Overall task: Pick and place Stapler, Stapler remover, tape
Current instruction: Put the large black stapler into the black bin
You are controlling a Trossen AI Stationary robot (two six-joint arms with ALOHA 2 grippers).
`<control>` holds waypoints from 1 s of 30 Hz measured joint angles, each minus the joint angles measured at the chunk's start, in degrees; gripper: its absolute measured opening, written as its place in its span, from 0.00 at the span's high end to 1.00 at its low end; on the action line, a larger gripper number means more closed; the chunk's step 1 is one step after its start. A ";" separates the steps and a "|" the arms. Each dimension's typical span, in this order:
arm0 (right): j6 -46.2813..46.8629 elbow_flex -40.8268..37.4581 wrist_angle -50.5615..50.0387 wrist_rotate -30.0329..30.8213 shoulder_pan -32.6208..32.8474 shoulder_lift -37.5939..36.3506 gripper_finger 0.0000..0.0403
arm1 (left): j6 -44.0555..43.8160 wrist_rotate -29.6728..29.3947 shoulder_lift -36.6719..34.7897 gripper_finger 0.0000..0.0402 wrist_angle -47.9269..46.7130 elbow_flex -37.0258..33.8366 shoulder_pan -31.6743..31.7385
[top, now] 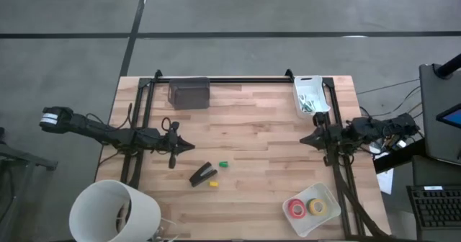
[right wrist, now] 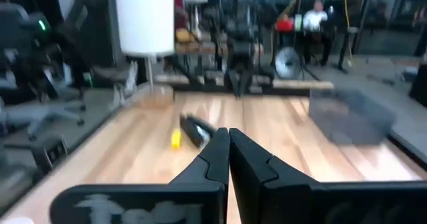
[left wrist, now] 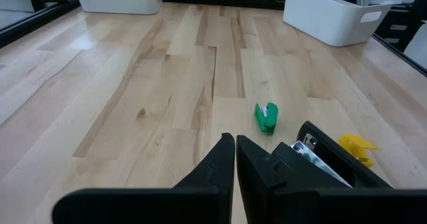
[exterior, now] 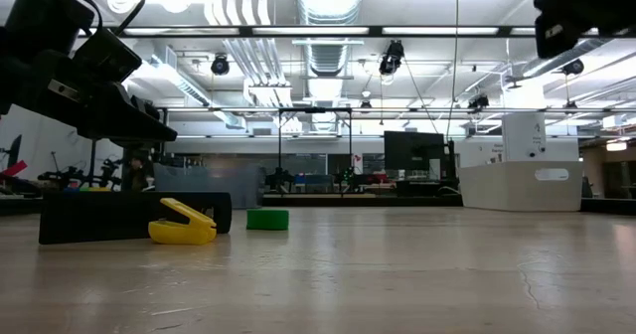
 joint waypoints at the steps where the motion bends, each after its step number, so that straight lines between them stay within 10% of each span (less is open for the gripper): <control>1: -0.01 -0.09 -1.96 0.26 0.00 -0.95 0.98 | 0.00 -0.02 0.00 0.95 0.00 0.00 -0.02; 30: 6.96 -0.68 -4.02 1.91 0.00 0.07 0.98 | 0.00 0.20 0.02 0.95 -1.03 0.00 -0.02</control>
